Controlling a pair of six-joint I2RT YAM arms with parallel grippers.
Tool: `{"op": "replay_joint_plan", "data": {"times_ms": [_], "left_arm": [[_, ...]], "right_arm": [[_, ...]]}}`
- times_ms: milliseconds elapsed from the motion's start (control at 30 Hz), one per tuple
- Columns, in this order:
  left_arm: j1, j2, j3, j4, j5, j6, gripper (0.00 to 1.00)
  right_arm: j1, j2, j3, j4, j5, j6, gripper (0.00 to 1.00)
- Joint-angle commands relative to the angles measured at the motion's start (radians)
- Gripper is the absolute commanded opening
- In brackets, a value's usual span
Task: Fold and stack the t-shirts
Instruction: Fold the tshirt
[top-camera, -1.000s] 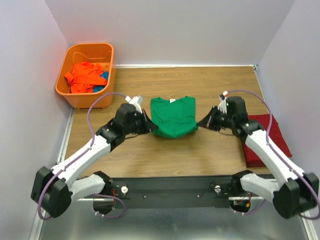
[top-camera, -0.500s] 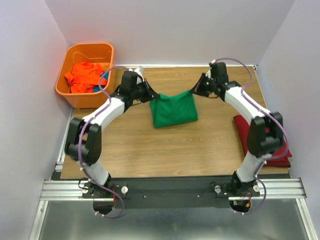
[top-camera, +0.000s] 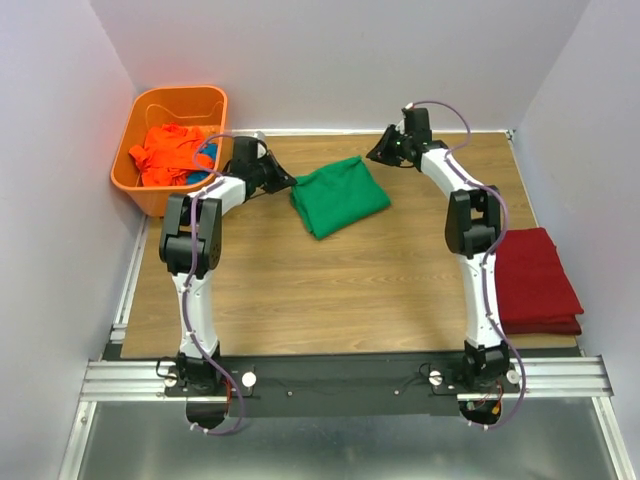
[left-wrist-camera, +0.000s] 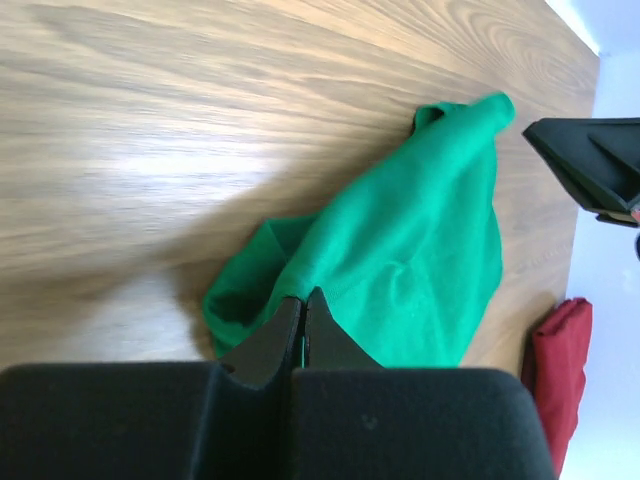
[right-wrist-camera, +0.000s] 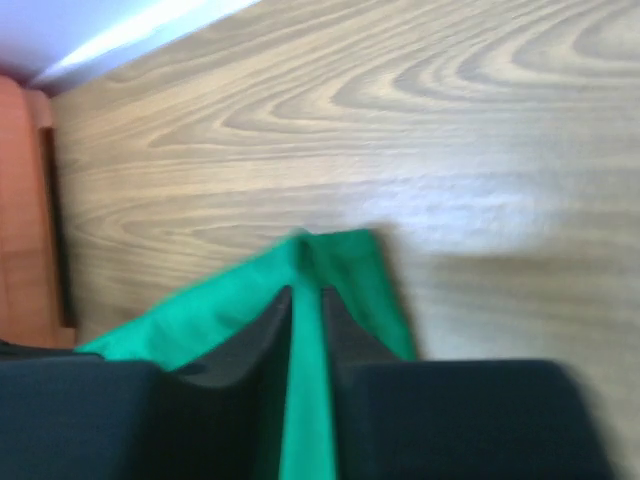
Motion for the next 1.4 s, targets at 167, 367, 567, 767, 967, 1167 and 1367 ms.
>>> {"op": "replay_joint_plan", "data": {"times_ms": [167, 367, 567, 767, 967, 1167, 1367], "left_arm": [[0.033, -0.018, -0.054, 0.118, 0.019, 0.0, 0.01], [0.047, -0.063, -0.118, 0.163, 0.013, -0.023, 0.14], [0.051, -0.166, -0.166, 0.134, -0.134, -0.008, 0.36], [0.042, -0.229, -0.17, 0.074, -0.252, 0.009, 0.38], [-0.011, -0.222, -0.141, 0.039, -0.283, 0.057, 0.38], [-0.065, -0.153, -0.075, 0.01, -0.277, 0.06, 0.3], [-0.067, -0.049, 0.026, -0.059, -0.315, 0.08, 0.22]], "right_arm": [[-0.018, 0.06, 0.14, 0.001, -0.047, -0.058, 0.66], [0.005, -0.09, -0.076, 0.02, -0.009, -0.102, 0.67], [0.046, -0.248, -0.365, 0.129, 0.083, -0.133, 0.64], [0.086, -0.264, -0.42, 0.142, 0.185, -0.187, 0.64], [0.099, -0.235, -0.459, 0.142, 0.248, -0.19, 0.64], [0.116, -0.244, -0.532, 0.142, 0.281, -0.168, 0.63], [0.117, -0.277, -0.626, 0.14, 0.297, -0.144, 0.59]]}}
